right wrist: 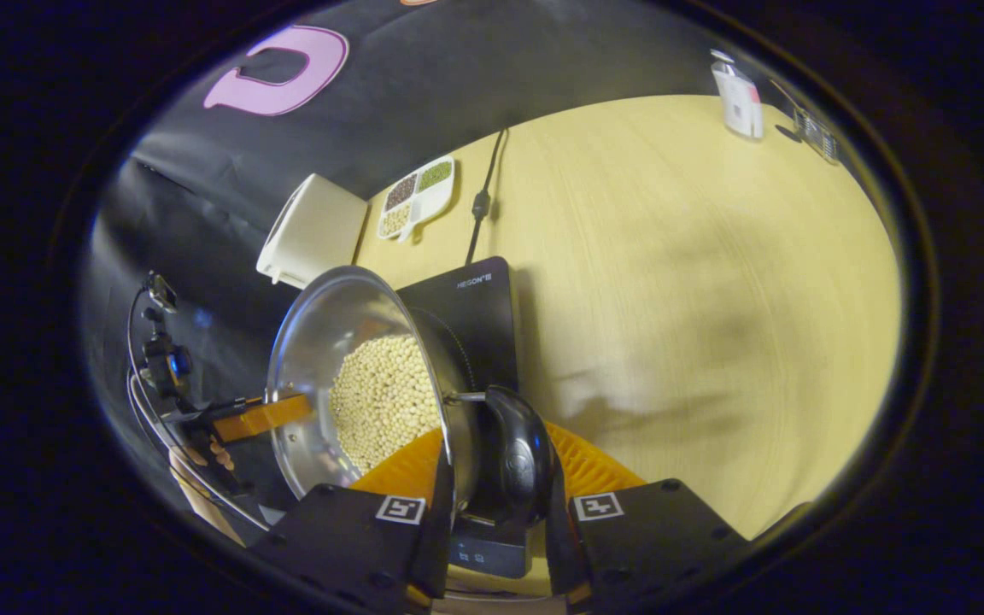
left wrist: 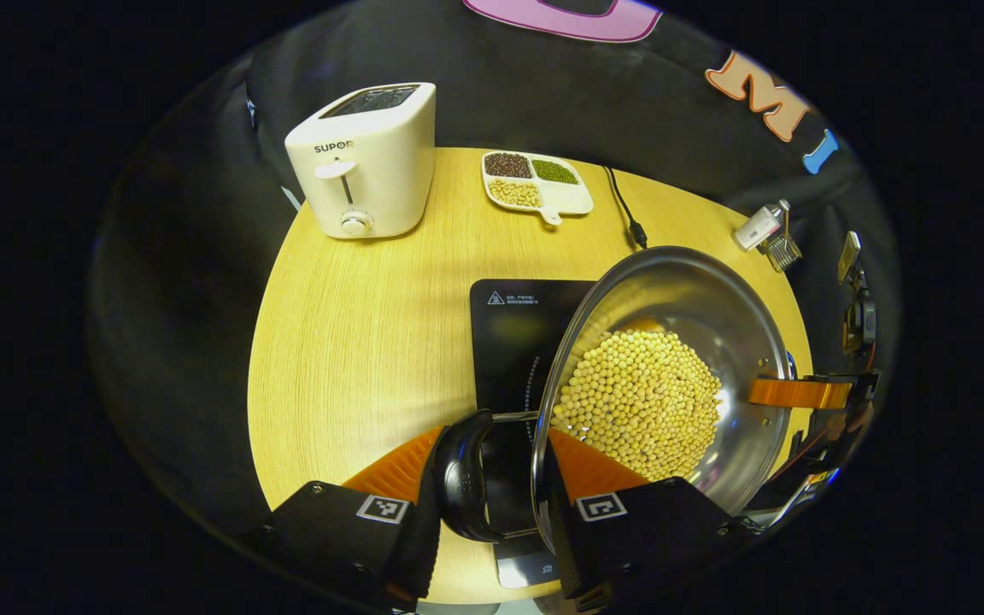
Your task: First push the handle of the pot to place it horizontally, then grasp the pot with both hands and set it on the induction cooktop.
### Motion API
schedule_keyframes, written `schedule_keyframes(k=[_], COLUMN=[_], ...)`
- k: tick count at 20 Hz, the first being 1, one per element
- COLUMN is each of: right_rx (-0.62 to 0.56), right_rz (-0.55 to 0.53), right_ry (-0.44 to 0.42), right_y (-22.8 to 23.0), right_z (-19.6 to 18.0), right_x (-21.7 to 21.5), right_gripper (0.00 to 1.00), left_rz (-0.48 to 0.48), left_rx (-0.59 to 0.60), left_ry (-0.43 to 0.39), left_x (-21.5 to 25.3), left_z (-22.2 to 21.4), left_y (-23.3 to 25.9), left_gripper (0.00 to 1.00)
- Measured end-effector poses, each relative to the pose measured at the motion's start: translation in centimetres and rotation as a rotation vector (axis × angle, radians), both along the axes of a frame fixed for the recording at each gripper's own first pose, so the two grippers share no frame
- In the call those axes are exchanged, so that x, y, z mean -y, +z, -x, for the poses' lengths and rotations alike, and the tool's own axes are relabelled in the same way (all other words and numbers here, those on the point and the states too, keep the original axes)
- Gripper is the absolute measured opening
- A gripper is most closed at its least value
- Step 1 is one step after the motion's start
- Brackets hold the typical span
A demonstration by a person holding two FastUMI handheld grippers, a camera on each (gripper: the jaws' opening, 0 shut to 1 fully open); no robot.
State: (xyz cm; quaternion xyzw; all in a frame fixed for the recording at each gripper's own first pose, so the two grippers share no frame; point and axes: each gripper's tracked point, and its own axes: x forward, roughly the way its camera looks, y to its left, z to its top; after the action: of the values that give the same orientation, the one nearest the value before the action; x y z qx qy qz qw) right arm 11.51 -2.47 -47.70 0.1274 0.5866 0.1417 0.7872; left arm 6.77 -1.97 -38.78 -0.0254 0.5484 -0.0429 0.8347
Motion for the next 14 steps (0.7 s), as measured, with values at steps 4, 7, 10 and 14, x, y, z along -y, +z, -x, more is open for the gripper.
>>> schedule_keyframes(k=[4,7,10,14], right_rx=[0.026,0.040,0.051,0.058], right_rz=[-0.010,-0.021,-0.029,-0.029], right_ry=[0.010,0.025,0.034,0.039], right_y=[-0.21,-0.16,-0.06,-0.37], right_z=[-0.61,-0.86,-0.97,-1.14], right_x=[0.13,0.18,0.32,0.37], right_gripper=[0.48,0.48,0.48,0.46], left_rz=[0.012,0.017,0.018,0.018], left_rx=[-0.002,0.005,0.013,0.020], left_ry=[0.003,0.004,-0.001,-0.006], left_x=[-0.02,0.14,0.05,0.00], left_z=[0.10,0.04,0.49,0.43], left_y=[-0.24,-0.38,-0.19,-0.18], left_gripper=[0.57,0.59,0.60,0.61])
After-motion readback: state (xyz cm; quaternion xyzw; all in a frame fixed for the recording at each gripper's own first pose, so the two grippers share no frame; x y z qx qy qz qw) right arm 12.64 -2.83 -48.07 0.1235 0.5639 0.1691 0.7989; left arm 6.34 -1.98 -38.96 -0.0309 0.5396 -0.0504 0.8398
